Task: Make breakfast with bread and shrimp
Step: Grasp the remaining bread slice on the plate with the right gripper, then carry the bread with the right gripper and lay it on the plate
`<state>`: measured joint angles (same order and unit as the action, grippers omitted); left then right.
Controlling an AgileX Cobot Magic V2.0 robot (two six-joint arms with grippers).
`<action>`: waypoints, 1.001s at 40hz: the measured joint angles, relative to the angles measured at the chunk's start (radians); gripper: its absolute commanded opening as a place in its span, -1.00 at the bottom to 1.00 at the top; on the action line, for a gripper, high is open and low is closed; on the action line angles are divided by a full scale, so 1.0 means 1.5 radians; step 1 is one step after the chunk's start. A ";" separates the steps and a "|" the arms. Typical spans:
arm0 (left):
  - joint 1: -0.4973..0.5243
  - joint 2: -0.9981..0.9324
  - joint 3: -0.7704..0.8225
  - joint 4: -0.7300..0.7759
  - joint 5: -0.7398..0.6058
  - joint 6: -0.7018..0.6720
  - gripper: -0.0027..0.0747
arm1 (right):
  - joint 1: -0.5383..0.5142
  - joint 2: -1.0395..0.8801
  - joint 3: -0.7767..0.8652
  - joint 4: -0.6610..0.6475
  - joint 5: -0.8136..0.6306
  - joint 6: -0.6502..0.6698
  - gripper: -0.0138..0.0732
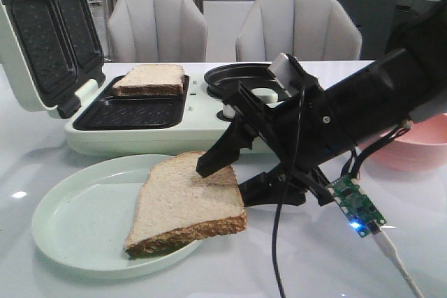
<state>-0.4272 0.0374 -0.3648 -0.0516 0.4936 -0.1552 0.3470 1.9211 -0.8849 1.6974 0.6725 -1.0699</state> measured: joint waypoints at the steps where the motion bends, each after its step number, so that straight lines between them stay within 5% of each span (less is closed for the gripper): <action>1: 0.000 0.000 0.000 0.000 0.000 0.000 0.63 | 0.001 0.002 -0.003 0.002 -0.004 0.000 0.00; 7: 0.000 0.000 0.000 0.000 0.000 0.000 0.63 | 0.001 0.005 -0.004 0.012 -0.017 -0.002 -0.31; 28: 0.000 0.000 0.000 0.000 0.000 0.000 0.63 | 0.001 -0.089 -0.038 0.056 0.072 -0.109 -0.31; 40: 0.000 0.000 0.000 0.000 0.000 0.000 0.63 | 0.038 -0.077 -0.187 0.058 -0.016 -0.115 -0.31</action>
<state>-0.4272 0.0374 -0.3648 -0.0516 0.4936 -0.1552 0.4043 1.8058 -1.1659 1.7848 0.6484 -1.2424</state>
